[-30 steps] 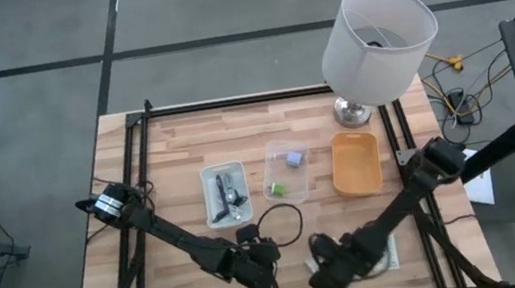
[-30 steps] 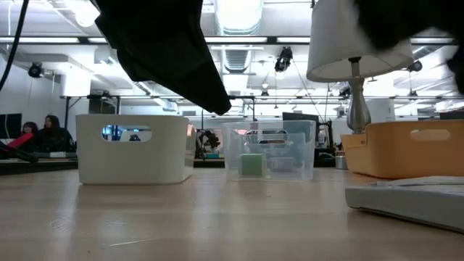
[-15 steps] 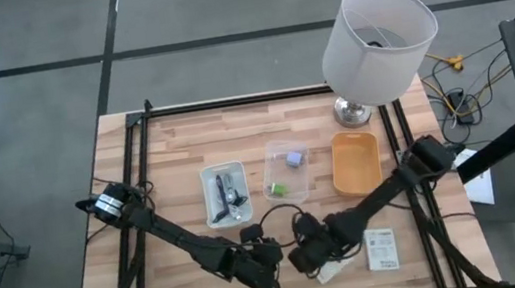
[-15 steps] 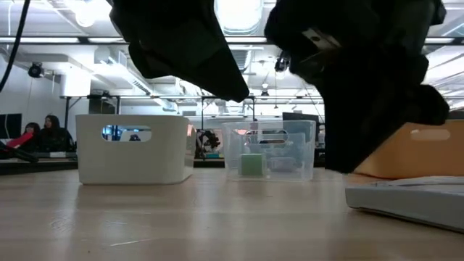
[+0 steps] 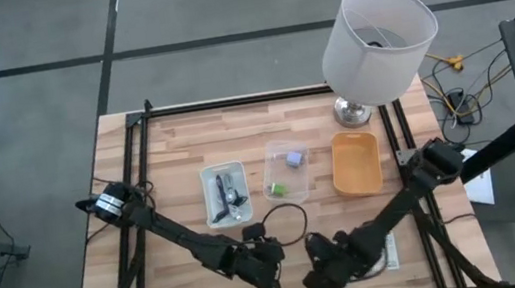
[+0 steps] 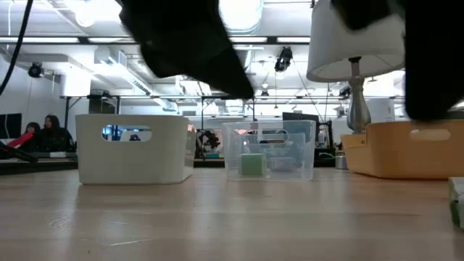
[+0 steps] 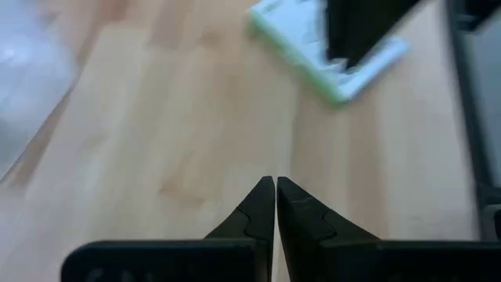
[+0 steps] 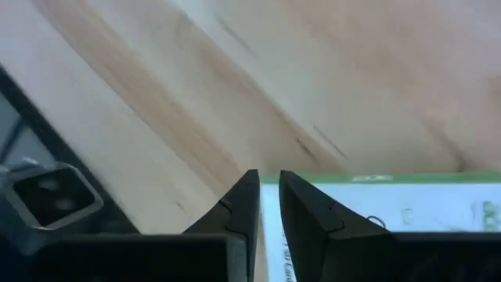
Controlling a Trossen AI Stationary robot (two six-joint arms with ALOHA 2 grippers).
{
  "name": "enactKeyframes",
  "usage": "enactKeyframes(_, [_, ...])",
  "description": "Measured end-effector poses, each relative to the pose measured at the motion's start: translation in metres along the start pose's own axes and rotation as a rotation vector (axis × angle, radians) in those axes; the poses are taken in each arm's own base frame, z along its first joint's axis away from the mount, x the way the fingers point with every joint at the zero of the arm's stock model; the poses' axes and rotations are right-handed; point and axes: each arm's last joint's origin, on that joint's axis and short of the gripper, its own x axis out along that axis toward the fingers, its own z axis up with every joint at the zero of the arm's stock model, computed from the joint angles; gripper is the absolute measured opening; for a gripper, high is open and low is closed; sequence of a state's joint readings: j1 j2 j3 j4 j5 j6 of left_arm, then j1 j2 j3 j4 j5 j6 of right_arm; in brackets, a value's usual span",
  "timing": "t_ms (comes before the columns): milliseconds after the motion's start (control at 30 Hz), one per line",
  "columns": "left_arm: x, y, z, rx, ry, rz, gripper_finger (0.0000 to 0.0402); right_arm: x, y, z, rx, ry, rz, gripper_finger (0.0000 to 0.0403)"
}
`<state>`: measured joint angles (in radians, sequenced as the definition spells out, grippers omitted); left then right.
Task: Pick and place items into bin
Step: Put the left card reader box into the yellow bin
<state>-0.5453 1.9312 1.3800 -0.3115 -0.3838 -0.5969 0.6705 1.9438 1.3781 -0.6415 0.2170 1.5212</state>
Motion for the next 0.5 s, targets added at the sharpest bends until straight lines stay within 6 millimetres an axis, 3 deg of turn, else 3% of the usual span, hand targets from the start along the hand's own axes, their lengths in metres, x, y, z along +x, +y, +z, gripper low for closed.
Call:
enactKeyframes(100, [0.002, 0.0, 0.009, 0.059, -0.022, -0.106, 0.0, -0.021, 0.002, -0.017, 0.06, -0.106, -0.002, 0.0044])
enactKeyframes(200, [0.011, 0.01, 0.02, 0.044, 0.005, -0.232, 0.0, -0.036, -0.006, -0.04, 0.226, -0.081, -0.053, 0.0056])
enactKeyframes(333, [0.034, 0.027, 0.038, -0.031, 0.002, -0.485, 0.0, -0.04, -0.016, -0.072, 0.432, 0.064, -0.135, 0.0082])
enactKeyframes(500, [0.048, 0.047, 0.056, -0.123, -0.084, -0.536, 0.0, -0.043, -0.022, -0.093, 0.495, 0.103, -0.165, 0.0093])
